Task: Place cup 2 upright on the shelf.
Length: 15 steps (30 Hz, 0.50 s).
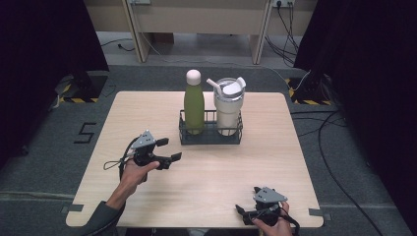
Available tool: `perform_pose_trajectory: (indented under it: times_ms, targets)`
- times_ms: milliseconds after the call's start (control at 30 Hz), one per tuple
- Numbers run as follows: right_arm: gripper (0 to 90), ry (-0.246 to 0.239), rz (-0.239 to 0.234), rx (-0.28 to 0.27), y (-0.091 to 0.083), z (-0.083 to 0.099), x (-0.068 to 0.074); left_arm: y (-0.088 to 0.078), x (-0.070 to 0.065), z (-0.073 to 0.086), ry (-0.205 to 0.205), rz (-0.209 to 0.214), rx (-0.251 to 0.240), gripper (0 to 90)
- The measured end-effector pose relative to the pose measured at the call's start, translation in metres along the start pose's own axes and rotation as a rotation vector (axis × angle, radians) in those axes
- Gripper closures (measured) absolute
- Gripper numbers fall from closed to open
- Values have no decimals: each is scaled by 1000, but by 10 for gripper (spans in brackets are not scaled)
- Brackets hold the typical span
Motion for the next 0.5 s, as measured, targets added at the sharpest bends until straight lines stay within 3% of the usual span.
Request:
perform_pose_trajectory:
  times_ms: [200, 300, 500]
  targets:
    - [70, 0, 0, 0, 0, 0, 0, -5, 0, 8, 8, -10, -4, 147]
    - [70, 0, 0, 0, 0, 0, 0, -6, 0, 14, -10, -8, -15, 146]
    - [68, 1, 0, 1, 0, 0, 0, -6, -1, 26, -7, -5, 16, 147]
Point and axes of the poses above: each handheld gripper's, and its own axes: y roughly forward along the jaws, z roughly out of its underside, x roughly to its left, the point moved 4 cm from there along y, roughly forward along the jaws, and after that the axes turned 7 degrees about -x, right-handed, at the moved point
